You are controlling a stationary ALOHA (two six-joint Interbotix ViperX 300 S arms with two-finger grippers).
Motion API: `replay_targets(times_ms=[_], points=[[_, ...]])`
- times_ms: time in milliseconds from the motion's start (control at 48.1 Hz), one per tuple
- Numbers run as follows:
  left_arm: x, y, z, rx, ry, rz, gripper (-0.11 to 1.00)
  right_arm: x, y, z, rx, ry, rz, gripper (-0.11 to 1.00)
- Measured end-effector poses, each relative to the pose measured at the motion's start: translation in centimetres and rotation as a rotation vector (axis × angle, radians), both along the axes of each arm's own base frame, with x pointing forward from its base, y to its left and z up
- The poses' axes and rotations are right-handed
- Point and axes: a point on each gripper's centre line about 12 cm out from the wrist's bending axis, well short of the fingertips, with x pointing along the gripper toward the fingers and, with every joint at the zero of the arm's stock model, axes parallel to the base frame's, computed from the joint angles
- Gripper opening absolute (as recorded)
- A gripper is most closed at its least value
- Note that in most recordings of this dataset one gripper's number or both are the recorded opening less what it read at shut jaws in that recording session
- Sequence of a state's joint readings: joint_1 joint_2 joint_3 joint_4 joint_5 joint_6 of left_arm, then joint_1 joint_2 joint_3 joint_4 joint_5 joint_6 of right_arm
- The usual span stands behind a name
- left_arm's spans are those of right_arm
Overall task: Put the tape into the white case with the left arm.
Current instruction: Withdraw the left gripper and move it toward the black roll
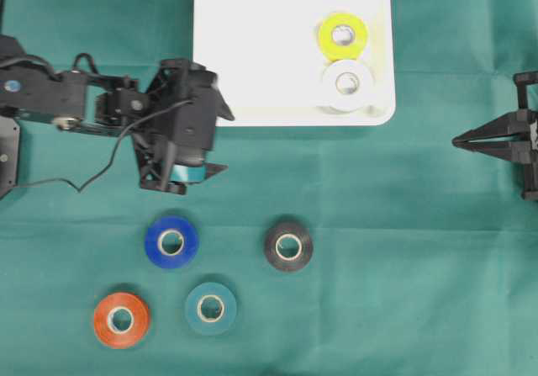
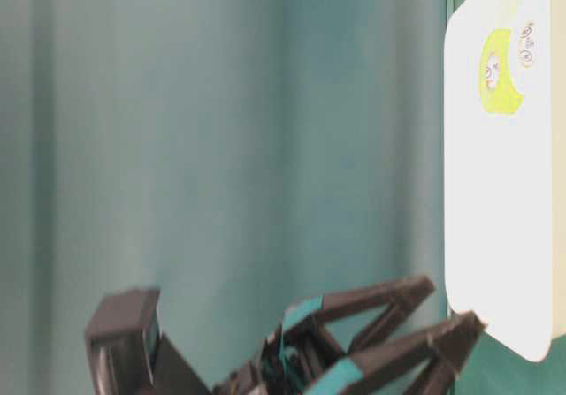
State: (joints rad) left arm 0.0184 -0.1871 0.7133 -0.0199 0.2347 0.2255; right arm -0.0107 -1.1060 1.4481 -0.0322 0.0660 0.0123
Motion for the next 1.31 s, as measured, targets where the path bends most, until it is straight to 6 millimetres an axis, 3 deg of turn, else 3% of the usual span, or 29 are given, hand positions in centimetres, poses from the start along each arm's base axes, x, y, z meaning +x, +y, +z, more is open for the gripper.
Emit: replay_targets(times_ms=[291,748,956,1309], points=[[-2.2,-0.1,-0.4,0.001,-0.02,-0.001,0.88,0.0,0.0,0.0,0.0,0.0,0.0,-0.09],[-2.5,-0.1,-0.2,0.001,-0.026,-0.001,0.88,0.0,0.0,0.0,0.0,0.0,0.0,-0.09],[-1.8,-0.2,-0.8,0.002,-0.026,-0.006,0.88,0.0,0.0,0.0,0.0,0.0,0.0,-0.09],[1.1,-2.5,-1.5,0.004,-0.012,-0.073,0.88,0.0,0.0,0.0,0.0,-0.002,0.0,-0.09]])
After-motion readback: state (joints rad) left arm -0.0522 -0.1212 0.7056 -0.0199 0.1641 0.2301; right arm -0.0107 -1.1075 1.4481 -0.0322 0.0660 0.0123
